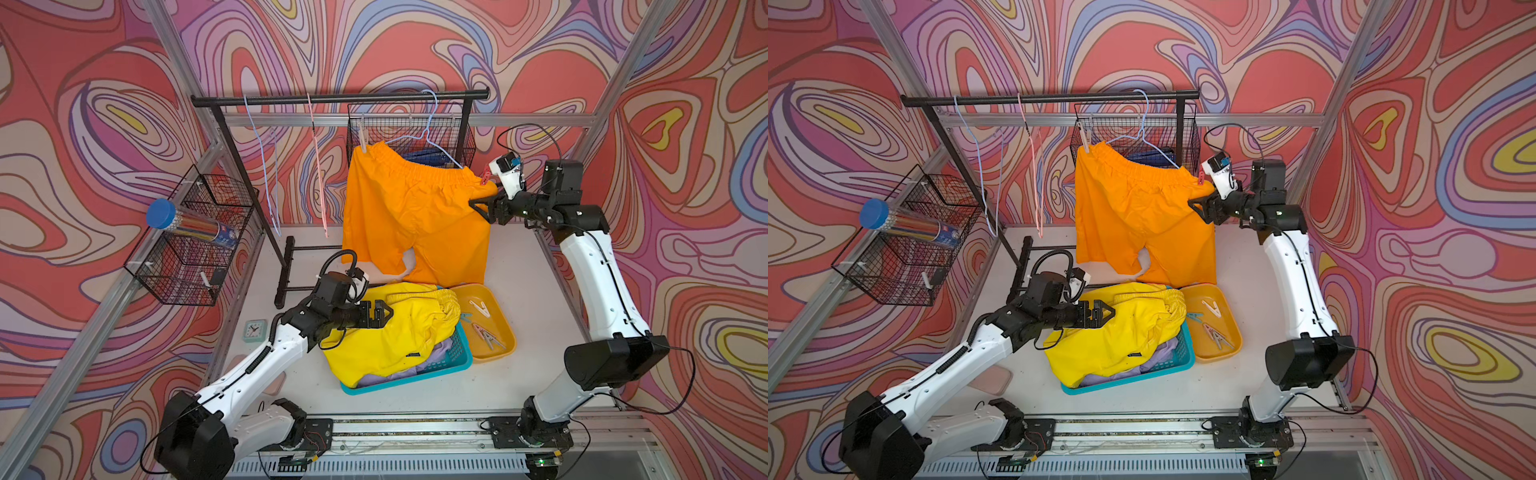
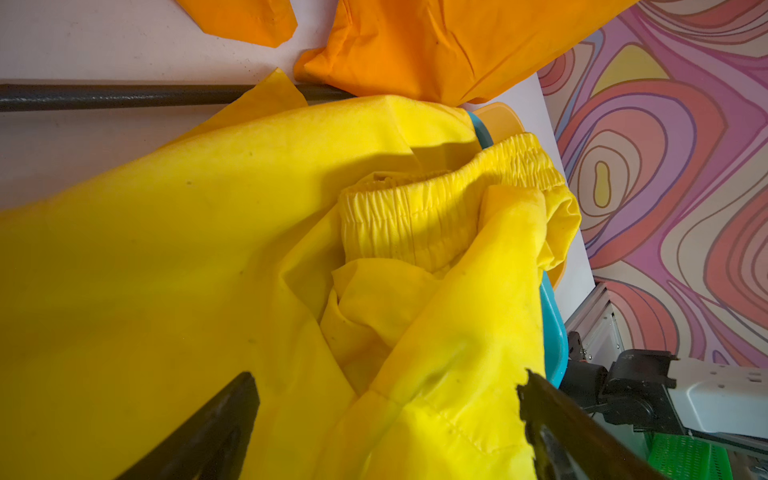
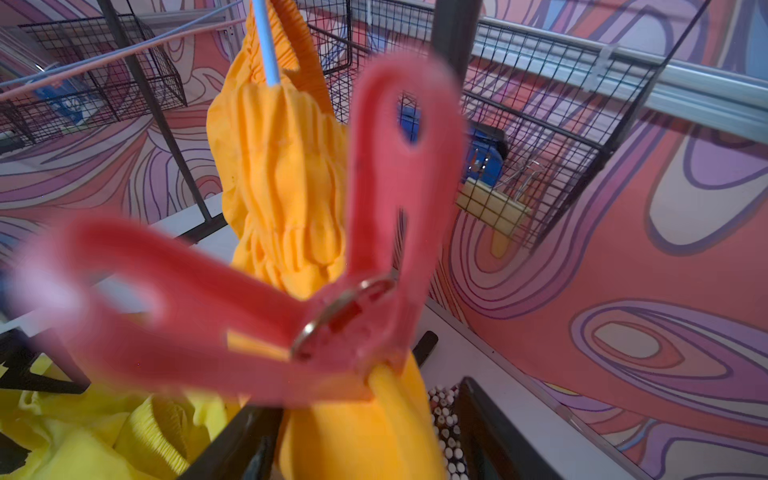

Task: Remove the clothespins securing shorts to the hanger
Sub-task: Pick up the hanger from the clothesline.

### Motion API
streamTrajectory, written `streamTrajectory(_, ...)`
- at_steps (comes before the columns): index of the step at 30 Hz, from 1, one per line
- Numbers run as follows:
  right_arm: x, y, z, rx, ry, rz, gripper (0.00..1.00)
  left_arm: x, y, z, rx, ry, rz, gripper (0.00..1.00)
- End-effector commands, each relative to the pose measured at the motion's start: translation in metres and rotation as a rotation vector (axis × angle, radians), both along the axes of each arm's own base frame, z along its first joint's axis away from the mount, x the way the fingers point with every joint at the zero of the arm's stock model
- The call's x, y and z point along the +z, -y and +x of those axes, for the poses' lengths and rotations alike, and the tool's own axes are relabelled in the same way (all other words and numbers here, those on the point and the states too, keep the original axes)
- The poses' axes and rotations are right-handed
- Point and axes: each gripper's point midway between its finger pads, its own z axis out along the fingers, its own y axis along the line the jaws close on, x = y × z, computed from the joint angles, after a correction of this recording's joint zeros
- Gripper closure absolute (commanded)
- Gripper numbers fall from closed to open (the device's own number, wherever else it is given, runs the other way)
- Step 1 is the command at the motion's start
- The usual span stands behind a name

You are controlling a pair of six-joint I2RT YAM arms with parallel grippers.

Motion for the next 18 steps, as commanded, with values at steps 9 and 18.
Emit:
streamTrajectory(9,0.047,-0.014,-0.029,0.112,0.171,0.087,0.55,0.015,0.015,0.004,-0.047,0.039,-0.08,0.04)
streamTrajectory(18,0.059,-0.023,-0.031,0.176,0.181,0.15,0.85,0.014,0.013,0.001,-0.047,0.05,-0.079,0.12)
